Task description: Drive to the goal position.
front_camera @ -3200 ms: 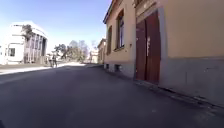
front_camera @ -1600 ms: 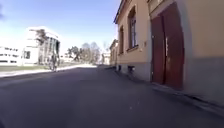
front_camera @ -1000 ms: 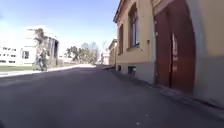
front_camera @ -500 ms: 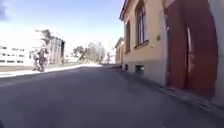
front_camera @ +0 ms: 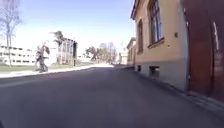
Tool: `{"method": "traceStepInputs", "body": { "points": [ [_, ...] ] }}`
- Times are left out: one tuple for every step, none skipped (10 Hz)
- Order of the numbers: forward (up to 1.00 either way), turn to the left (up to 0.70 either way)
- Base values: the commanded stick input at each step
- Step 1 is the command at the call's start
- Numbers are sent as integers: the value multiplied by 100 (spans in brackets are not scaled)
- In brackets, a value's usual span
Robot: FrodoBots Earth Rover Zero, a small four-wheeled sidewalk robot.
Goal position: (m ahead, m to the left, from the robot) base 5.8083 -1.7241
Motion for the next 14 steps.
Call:
{"method": "traceStepInputs", "body": {
  "points": [
    [70,0],
    [70,0],
    [70,0],
    [70,0],
    [70,0],
    [70,0],
    [70,0],
    [70,0],
    [70,0],
    [70,0],
    [70,0],
    [70,0],
    [70,0],
    [70,0]
  ]
}}
